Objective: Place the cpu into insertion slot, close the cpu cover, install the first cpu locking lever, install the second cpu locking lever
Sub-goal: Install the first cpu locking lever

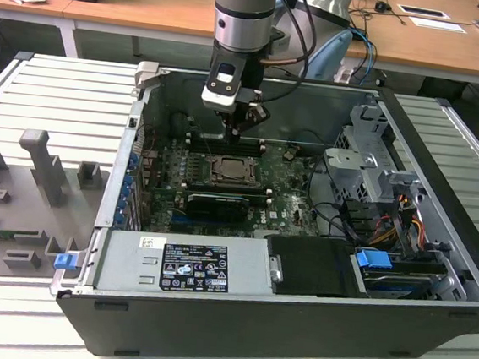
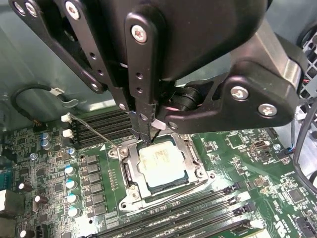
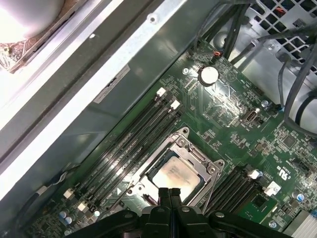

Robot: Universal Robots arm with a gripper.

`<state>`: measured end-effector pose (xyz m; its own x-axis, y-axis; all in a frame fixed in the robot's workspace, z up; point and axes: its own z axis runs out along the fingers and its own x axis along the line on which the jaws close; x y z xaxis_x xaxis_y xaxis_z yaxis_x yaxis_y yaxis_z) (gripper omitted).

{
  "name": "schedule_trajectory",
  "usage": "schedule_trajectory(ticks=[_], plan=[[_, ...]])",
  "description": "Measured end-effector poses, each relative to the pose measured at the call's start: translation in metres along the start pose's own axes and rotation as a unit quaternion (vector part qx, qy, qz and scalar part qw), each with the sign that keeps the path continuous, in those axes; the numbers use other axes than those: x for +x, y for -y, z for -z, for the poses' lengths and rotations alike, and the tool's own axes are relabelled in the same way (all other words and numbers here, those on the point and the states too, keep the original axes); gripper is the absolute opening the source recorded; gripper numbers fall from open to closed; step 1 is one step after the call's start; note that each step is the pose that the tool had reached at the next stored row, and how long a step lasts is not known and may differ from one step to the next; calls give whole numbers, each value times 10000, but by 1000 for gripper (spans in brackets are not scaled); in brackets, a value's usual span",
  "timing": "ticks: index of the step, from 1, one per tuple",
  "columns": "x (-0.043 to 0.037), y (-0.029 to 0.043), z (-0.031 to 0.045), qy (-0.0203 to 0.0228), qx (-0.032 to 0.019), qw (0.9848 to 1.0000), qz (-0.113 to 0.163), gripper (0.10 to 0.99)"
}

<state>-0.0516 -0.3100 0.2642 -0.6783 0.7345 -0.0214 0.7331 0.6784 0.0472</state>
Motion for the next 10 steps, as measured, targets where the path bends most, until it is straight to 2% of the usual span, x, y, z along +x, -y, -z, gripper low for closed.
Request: schedule_trajectory(ticks=[10], plan=[[0, 0, 0, -17, -8, 9993, 370, 106]])
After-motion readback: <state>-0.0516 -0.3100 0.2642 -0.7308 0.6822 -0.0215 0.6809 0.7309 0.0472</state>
